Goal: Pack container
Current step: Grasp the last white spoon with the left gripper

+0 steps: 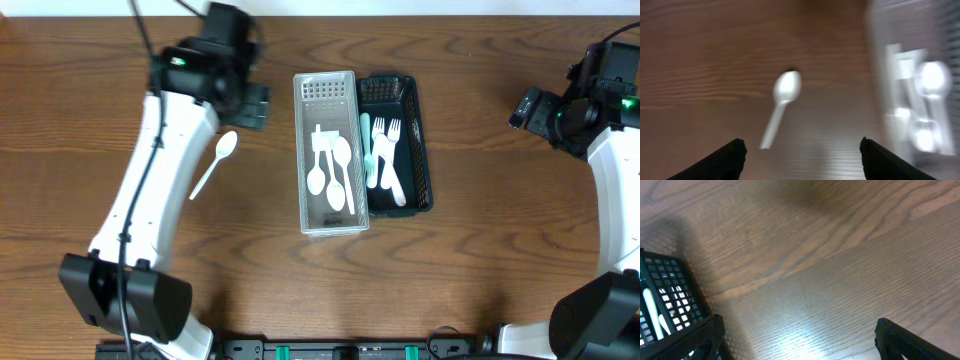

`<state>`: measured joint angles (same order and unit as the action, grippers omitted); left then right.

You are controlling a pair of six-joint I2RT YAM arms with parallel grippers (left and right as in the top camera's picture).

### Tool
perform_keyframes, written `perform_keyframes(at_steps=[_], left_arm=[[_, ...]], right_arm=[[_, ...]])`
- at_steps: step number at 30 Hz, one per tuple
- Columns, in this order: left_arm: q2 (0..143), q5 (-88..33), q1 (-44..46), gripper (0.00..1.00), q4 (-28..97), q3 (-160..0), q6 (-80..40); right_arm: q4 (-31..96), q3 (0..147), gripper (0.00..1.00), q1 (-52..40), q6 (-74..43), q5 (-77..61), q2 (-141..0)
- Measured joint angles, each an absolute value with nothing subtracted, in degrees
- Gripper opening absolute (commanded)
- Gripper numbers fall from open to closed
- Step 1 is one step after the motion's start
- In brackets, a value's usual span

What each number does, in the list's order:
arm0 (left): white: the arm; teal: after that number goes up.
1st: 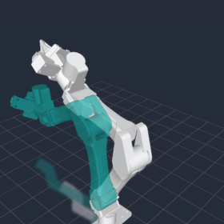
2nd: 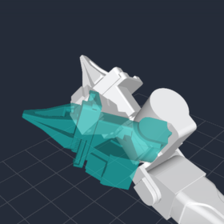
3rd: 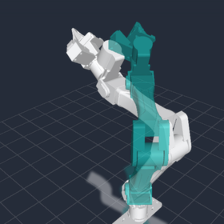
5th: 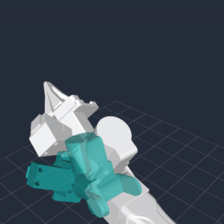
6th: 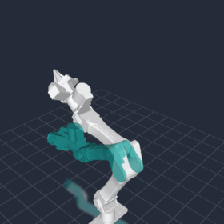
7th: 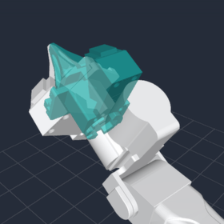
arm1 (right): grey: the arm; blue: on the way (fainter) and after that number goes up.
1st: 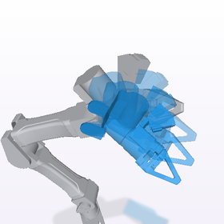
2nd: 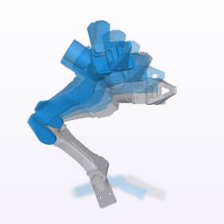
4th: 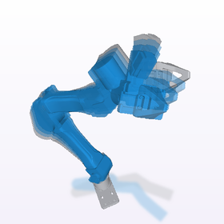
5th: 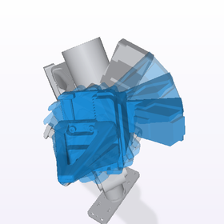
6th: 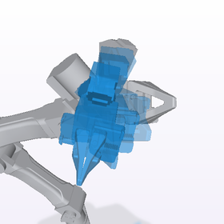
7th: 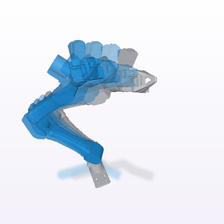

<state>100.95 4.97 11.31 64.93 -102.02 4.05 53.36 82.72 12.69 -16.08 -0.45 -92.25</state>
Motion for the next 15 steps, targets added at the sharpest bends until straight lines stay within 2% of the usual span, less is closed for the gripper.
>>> perform_keyframes(at_steps=[6,10,15], left_arm=[[107.61,6.09,4.21,0.70,64.38,-98.43,11.79],[113.97,6.33,2.70,0.59,63.57,-97.14,14.39],[119.33,6.42,2.61,0.59,63.20,-97.01,16.60]], right_arm=[[53.36,82.72,0.99,12.69,-16.08,-0.45,-92.25],[53.34,82.72,0.99,12.69,-16.08,-0.45,-92.25],[53.34,82.72,0.99,12.69,-16.08,-0.45,-92.25]])
